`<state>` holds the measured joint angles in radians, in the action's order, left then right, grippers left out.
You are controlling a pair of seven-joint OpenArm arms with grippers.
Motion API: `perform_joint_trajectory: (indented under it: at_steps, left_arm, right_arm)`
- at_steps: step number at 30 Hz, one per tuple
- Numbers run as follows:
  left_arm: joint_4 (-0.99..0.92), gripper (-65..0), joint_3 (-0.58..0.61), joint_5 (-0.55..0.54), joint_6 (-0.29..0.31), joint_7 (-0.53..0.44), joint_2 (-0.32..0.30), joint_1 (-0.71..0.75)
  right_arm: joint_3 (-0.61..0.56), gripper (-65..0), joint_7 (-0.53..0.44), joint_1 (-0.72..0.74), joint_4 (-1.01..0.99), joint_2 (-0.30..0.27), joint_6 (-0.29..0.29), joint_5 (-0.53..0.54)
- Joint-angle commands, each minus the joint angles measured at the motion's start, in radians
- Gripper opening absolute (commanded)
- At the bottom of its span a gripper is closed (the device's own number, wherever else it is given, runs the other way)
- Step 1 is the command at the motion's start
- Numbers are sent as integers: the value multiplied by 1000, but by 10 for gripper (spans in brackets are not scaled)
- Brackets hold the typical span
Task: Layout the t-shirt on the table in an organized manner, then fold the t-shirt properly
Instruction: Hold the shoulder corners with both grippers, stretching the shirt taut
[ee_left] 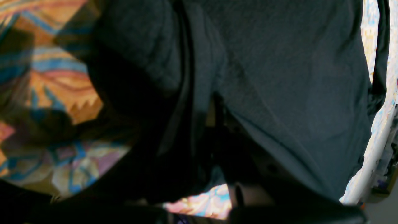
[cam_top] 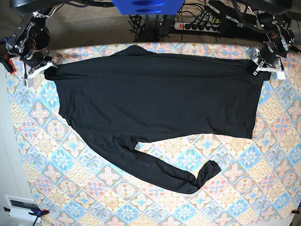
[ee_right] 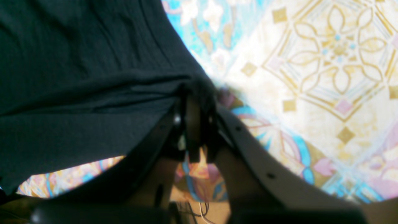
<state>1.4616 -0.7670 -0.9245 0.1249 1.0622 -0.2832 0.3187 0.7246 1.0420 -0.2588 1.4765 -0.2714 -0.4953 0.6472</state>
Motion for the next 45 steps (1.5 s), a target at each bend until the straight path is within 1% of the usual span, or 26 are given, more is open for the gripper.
perform_joint_trajectory:
  at_steps: [1,8,13,16,22,24,26,29,31,33,35,38,40,42,45]
  left_arm:
    - [15,-650,-18,29,-14,-27,-27,10]
    - [15,-650,-19,28,-14,-27,-26,40]
    - [27,-650,-19,26,-14,-29,-26,67]
    - [37,-649,-19,26,-14,-27,-9,67]
    - [37,-643,-12,34,-14,-15,-11,69]
    - [35,-621,-12,34,-15,34,-12,67]
    - [35,-576,-18,34,-18,62,-14,64]
    - [35,-468,-19,34,-18,68,-15,69]
    - [35,-392,-19,29,-18,69,-35,83]
    - [38,-346,-19,20,-18,69,-38,93]
    - [49,-336,-29,-6,-18,65,-40,98]
    - [50,-352,-88,-55,-18,68,-40,96]
    - [50,-364,-93,-84,-18,68,-40,93]
    - [50,-372,-93,-103,-18,68,-40,93]
    - [50,-378,-93,-107,-17,68,-41,70]
  right_arm:
    - [14,-650,-12,-4,29,-32,13,-28]
    - [14,-650,-9,-50,118,-30,13,-25]
    - [14,-650,-9,-56,118,-30,13,-27]
    - [14,-650,-9,-55,115,-30,13,-30]
    - [11,-649,-9,-56,115,-29,13,-27]
    - [11,-648,-9,-58,115,-29,13,-27]
    - [11,-634,-9,-58,118,-29,13,-27]
    - [11,-596,-9,-58,120,-29,13,-27]
    - [11,-576,-7,-60,120,-29,13,-27]
    - [11,-562,-7,-60,120,-29,13,-27]
    - [11,-549,-7,-64,120,-29,13,-27]
    - [11,-526,-7,-87,132,-29,13,-30]
    - [11,-502,-7,-92,151,-25,14,-31]
    - [11,-473,-9,-93,171,-2,14,-31]
    - [14,-443,-9,-93,200,4,14,-31]
